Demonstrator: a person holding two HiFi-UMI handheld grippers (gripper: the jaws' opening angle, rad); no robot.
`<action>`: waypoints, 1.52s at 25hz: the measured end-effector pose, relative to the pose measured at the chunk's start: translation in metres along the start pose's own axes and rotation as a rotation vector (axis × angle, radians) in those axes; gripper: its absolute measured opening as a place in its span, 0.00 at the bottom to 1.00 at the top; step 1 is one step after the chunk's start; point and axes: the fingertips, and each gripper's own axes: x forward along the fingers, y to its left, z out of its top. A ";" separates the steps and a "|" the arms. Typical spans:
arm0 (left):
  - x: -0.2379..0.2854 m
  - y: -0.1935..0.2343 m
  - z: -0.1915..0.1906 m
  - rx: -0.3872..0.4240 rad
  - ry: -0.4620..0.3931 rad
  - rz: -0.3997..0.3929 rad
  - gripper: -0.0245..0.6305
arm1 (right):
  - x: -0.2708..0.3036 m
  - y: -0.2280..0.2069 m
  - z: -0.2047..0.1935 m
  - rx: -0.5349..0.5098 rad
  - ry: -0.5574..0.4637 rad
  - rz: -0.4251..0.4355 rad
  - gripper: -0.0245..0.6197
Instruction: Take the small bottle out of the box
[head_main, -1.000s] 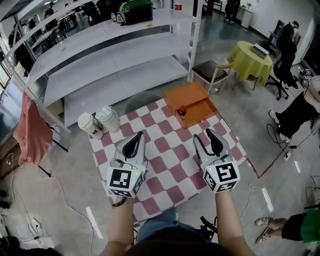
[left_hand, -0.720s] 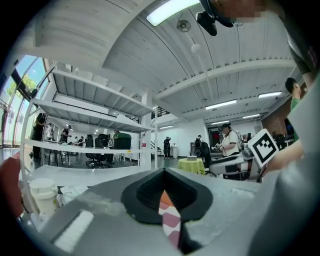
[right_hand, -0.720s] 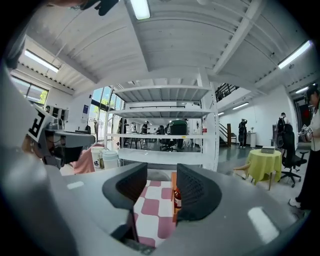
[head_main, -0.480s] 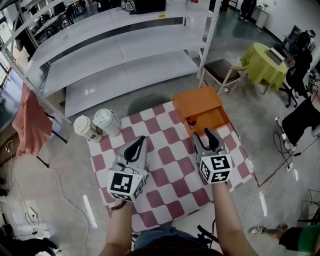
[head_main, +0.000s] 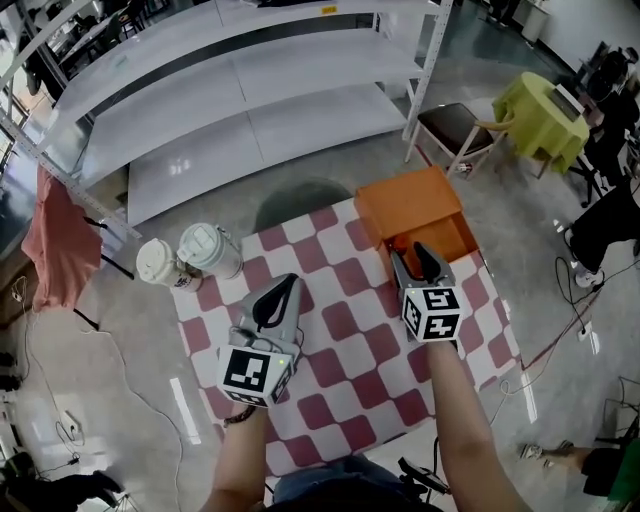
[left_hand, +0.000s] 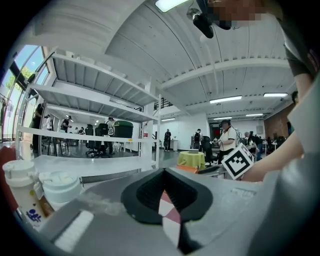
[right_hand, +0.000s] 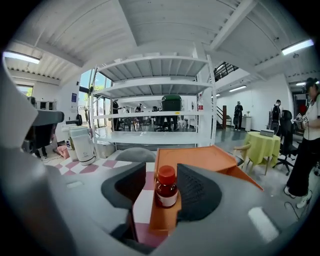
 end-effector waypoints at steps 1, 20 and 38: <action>0.002 0.001 -0.003 -0.003 0.005 -0.001 0.04 | 0.006 -0.002 -0.003 0.006 0.015 -0.004 0.34; 0.009 0.011 -0.015 -0.016 0.014 0.007 0.04 | 0.036 -0.010 -0.021 -0.032 0.088 -0.030 0.26; -0.021 -0.006 0.016 0.012 -0.027 0.058 0.04 | 0.000 -0.003 0.036 -0.050 -0.018 0.027 0.25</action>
